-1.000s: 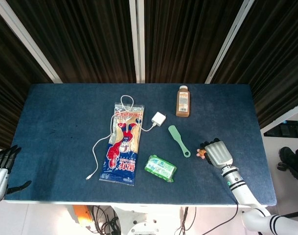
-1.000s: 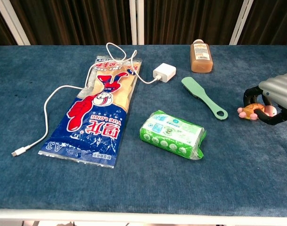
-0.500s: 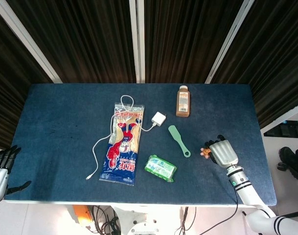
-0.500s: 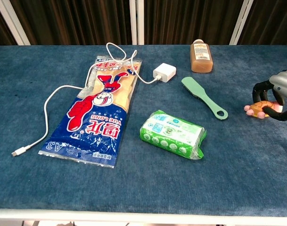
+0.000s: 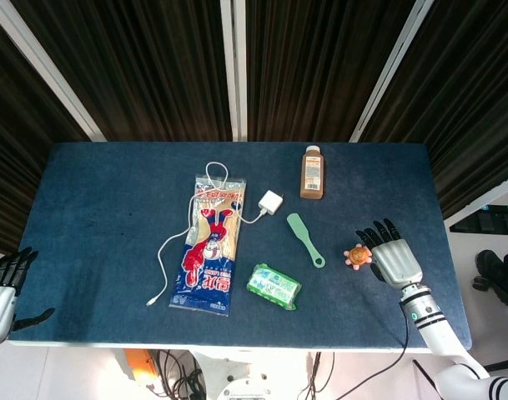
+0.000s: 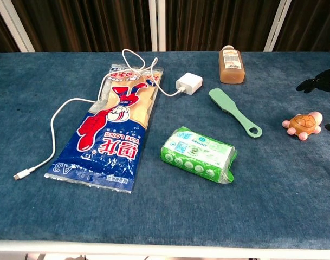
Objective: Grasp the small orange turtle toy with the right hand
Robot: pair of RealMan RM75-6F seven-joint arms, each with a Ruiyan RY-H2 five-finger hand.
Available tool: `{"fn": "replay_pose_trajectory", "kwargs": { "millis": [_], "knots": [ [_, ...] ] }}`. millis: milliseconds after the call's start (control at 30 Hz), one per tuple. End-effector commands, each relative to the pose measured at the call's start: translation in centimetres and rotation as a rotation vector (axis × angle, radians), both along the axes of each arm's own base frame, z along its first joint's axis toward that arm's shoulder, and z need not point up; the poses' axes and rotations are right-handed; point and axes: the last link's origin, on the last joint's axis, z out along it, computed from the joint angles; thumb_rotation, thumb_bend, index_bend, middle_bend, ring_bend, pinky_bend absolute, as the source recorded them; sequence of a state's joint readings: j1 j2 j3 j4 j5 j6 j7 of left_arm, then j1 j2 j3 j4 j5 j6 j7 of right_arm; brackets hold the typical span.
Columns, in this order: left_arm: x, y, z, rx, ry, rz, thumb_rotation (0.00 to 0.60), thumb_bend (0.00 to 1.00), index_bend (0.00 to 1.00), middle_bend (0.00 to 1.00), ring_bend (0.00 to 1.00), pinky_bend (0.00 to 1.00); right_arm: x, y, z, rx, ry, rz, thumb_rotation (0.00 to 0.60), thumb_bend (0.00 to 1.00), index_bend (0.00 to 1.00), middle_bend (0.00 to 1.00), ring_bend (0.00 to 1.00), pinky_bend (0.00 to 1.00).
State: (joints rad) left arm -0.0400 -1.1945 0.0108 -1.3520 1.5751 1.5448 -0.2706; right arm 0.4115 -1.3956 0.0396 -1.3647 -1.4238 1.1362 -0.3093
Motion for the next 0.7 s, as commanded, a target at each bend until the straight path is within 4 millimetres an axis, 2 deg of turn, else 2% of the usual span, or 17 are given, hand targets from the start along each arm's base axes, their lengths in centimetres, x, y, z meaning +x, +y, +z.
{"fn": "replay_pose_trajectory", "kwargs": {
  "millis": [33,267,367,467,700],
  "knots": [
    [0.0,0.0,0.0,0.001,0.000,0.001,0.600,0.07,0.01,0.00,0.00,0.06,-0.2,-0.1,-0.4,0.009,0.007,-0.012,0.600,0.26,0.18,0.20,0.07,0.00],
    [-0.2,-0.1,0.2,0.005,0.003,0.006,0.600,0.07,0.01,0.00,0.00,0.06,-0.3,-0.9,-1.8,0.013,-0.013,-0.024,0.600,0.31,0.34,0.30,0.19,0.00],
    [-0.3,-0.1,0.2,0.003,0.005,0.012,0.600,0.07,0.01,0.00,0.00,0.06,0.0,-1.1,-2.2,-0.008,-0.029,-0.008,0.600,0.33,0.48,0.35,0.31,0.04],
    [-0.4,-0.1,0.1,-0.004,0.003,0.020,0.600,0.07,0.01,0.00,0.00,0.06,0.0,-1.2,-2.6,-0.020,-0.030,0.005,0.600,0.36,0.59,0.44,0.42,0.11],
    [-0.6,-0.2,0.2,-0.004,0.006,0.022,0.600,0.07,0.01,0.00,0.00,0.06,0.0,-1.5,-3.4,-0.002,0.017,0.011,0.600,0.40,0.67,0.50,0.48,0.14]
  ]
}}
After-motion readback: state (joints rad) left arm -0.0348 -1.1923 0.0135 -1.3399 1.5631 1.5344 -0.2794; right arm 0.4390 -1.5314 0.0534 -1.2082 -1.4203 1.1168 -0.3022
